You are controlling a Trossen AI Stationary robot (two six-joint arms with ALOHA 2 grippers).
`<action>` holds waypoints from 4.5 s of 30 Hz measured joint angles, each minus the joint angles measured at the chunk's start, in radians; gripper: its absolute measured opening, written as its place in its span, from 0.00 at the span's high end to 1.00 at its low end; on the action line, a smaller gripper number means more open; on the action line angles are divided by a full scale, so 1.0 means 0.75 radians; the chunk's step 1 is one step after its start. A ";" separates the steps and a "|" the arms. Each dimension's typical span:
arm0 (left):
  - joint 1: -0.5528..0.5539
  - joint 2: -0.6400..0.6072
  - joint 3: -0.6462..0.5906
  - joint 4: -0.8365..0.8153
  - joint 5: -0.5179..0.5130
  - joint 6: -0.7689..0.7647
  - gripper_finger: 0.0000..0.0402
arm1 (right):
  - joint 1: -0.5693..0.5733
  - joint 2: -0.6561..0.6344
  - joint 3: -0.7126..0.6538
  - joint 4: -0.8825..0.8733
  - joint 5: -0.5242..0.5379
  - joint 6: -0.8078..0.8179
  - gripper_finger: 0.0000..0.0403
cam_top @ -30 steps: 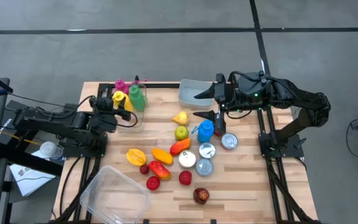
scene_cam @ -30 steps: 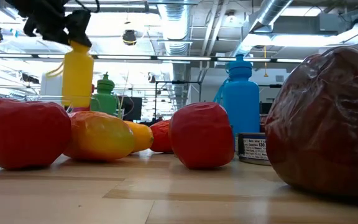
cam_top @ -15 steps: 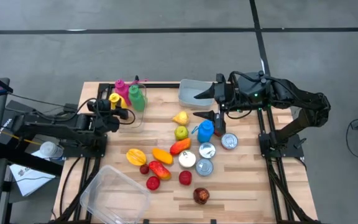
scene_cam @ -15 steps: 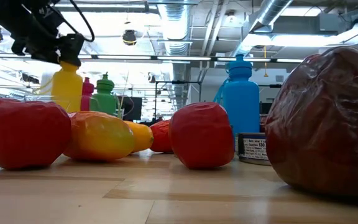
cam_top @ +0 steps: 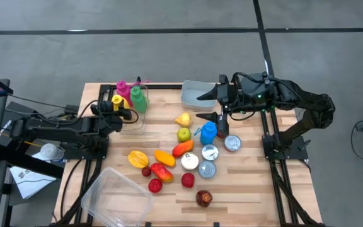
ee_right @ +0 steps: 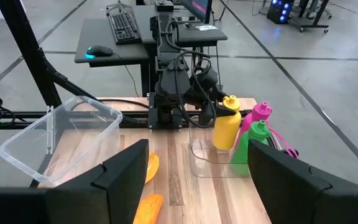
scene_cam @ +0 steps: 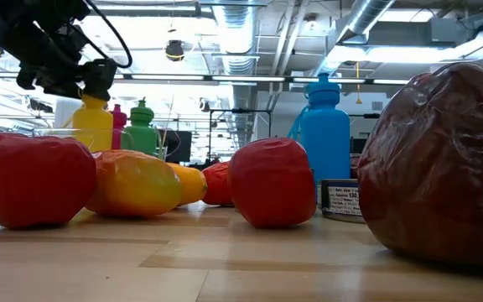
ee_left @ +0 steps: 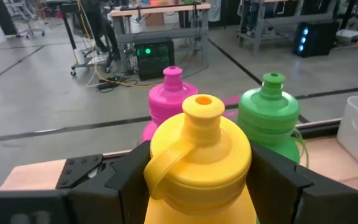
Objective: Pick & Place Food Item
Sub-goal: Put the yellow water bottle into the transparent bin, then put the blue water bottle into the transparent bin
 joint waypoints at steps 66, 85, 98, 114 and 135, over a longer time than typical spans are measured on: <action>-0.026 -0.168 -0.004 1.326 0.271 1.265 0.16 | -0.016 0.001 -0.001 -0.369 0.052 0.246 0.34; -0.301 -0.167 0.190 1.397 0.279 1.446 0.17 | -0.039 -0.363 -1.020 0.108 0.171 0.302 0.34; -0.308 -0.167 0.190 1.398 0.273 1.445 0.18 | -0.096 -0.463 -1.487 0.680 0.174 0.280 0.34; -0.308 -0.167 0.190 1.398 0.272 1.444 0.19 | -0.133 -0.463 -1.503 0.638 0.173 0.237 0.57; -0.308 -0.167 0.190 1.398 0.274 1.441 0.19 | -0.151 -0.430 -1.496 0.638 0.105 0.240 0.90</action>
